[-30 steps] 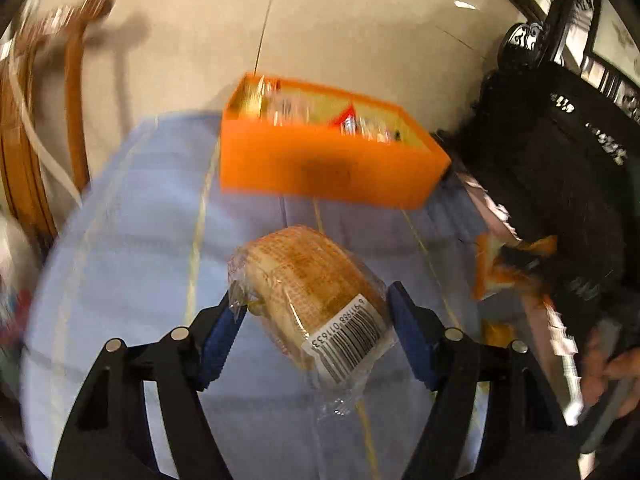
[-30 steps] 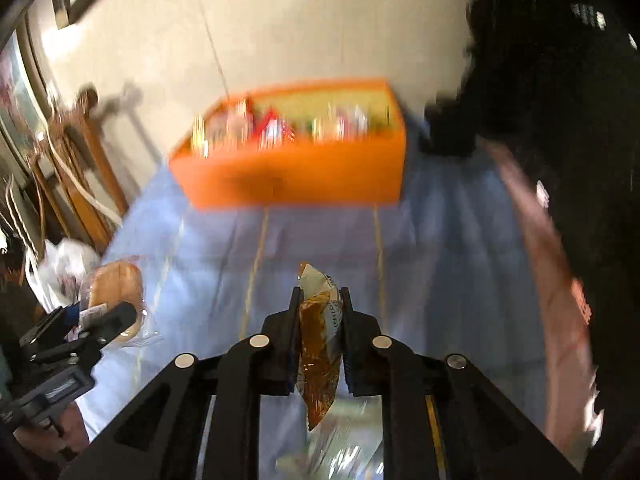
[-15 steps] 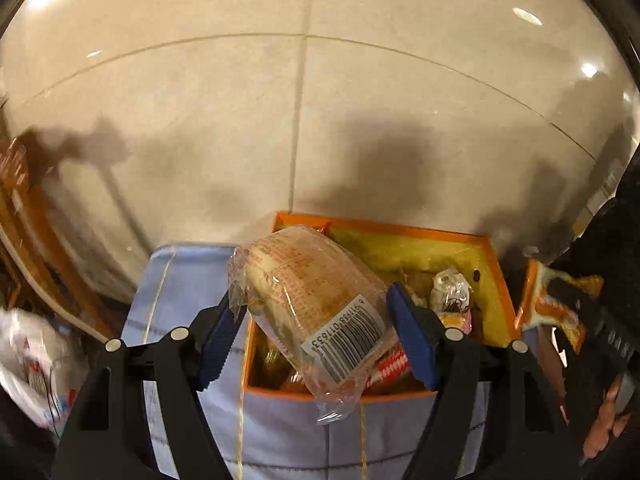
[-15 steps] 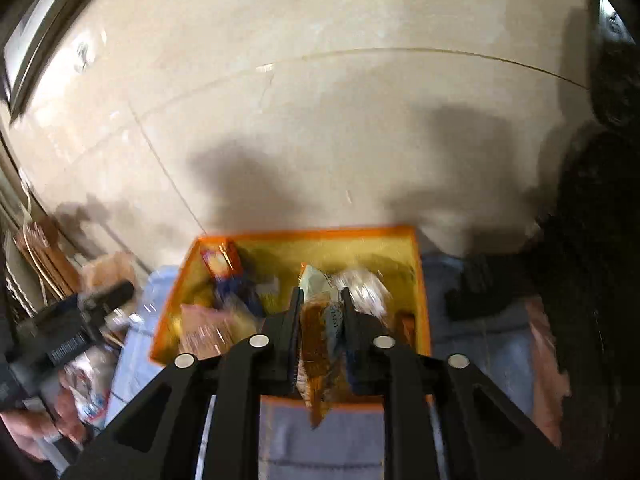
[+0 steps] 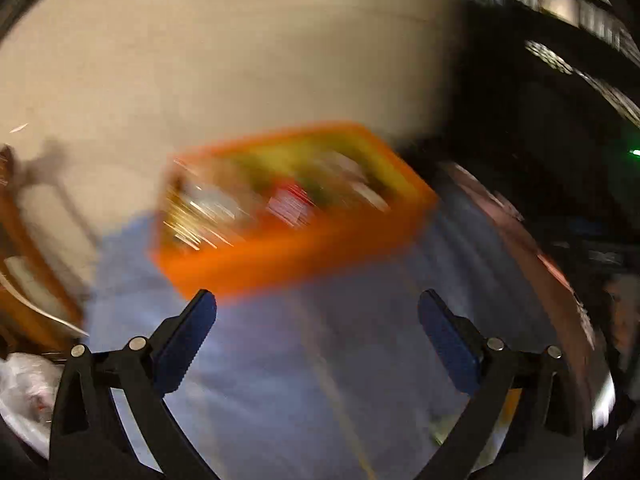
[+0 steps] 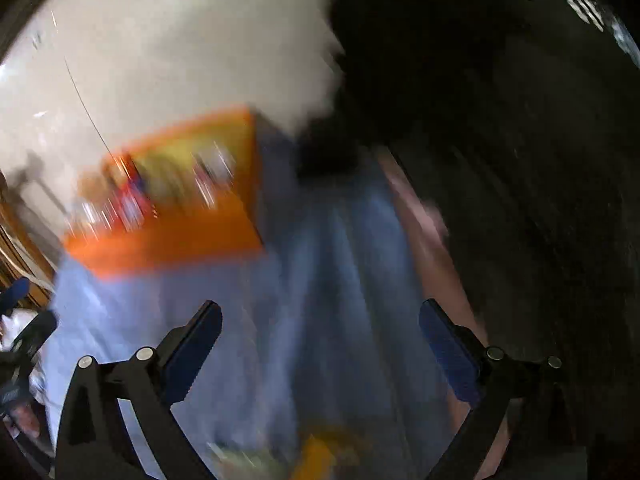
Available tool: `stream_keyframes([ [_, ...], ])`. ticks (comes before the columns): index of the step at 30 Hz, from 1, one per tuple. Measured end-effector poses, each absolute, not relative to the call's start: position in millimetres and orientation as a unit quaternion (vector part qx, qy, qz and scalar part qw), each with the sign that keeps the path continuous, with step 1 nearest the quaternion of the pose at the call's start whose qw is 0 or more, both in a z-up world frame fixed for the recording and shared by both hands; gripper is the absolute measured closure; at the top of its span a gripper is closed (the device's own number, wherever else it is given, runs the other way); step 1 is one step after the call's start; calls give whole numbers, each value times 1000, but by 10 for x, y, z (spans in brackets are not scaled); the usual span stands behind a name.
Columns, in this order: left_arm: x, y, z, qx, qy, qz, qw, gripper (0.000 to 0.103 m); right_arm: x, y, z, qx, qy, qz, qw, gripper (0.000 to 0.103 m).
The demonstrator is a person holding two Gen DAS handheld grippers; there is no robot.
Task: Organize snacks
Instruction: 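Grasp the pale green snack bag with the left tool while the right tool grasps a yellow cake pack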
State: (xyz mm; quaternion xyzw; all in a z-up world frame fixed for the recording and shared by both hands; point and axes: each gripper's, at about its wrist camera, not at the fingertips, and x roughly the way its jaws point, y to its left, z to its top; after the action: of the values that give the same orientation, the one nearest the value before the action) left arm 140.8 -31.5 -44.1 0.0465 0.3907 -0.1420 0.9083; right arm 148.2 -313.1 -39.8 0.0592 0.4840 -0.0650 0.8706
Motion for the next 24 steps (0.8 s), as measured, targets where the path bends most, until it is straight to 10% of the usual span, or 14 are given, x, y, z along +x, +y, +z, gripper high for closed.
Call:
stream_keyframes([
  [9, 107, -1129, -1571, 140, 489, -214, 834, 4, 774, -2938, -1624, 100, 553, -49, 826, 5],
  [12, 27, -1001, -1624, 134, 499, -193, 834, 4, 655, -2809, -1710, 62, 542, -79, 835, 67],
  [24, 333, -1536, -1845, 145, 481, -160, 849, 4, -147, -3369, -828, 113, 476, -112, 865, 67],
])
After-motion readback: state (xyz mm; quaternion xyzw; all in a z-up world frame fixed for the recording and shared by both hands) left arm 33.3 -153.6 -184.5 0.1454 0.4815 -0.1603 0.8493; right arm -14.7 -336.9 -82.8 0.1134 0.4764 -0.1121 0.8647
